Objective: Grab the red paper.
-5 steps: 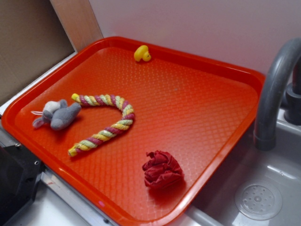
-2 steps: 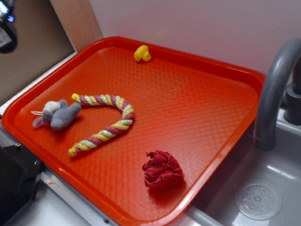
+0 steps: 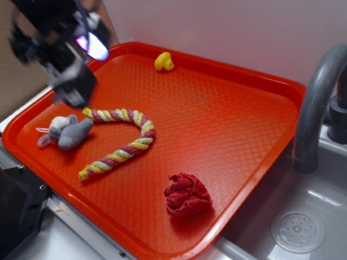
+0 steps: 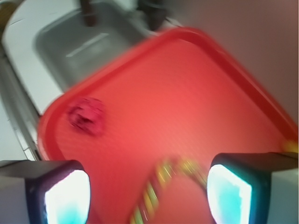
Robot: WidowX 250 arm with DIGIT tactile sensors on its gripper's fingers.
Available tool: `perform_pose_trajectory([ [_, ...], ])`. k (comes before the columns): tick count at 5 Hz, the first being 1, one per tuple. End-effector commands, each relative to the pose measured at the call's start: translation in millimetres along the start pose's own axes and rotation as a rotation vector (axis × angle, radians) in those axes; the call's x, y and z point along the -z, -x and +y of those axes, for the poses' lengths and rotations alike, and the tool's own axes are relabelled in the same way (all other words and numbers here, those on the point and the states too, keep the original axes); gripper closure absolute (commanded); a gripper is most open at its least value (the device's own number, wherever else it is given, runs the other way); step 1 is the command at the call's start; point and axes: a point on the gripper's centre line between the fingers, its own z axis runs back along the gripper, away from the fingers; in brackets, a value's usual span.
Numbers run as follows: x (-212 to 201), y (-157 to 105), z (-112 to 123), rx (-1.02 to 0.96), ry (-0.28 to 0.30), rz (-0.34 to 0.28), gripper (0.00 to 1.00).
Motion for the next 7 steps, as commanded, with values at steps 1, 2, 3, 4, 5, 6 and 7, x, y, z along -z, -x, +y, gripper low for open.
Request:
perform_pose_trajectory([
  [1,53.4,-27.6,-57.7,0.324,0.149,0.028,0.00],
  [2,78.5,-28.4,-66.5,0.356,0.181,0.085,0.00],
  [3,97.5,-27.8,-75.1,0.385,0.192,0.147,0.00],
  [4,112.1,-29.5,-81.2,0.417,0.200,0.185,0.00],
  [5,121.6,-29.5,-87.0,0.432,0.213,0.209,0.00],
  [6,132.3,-28.5,-91.3,0.445,0.221,0.246,0.00],
  [7,137.3,-27.6,-92.2,0.440,0.216,0.259,0.78],
])
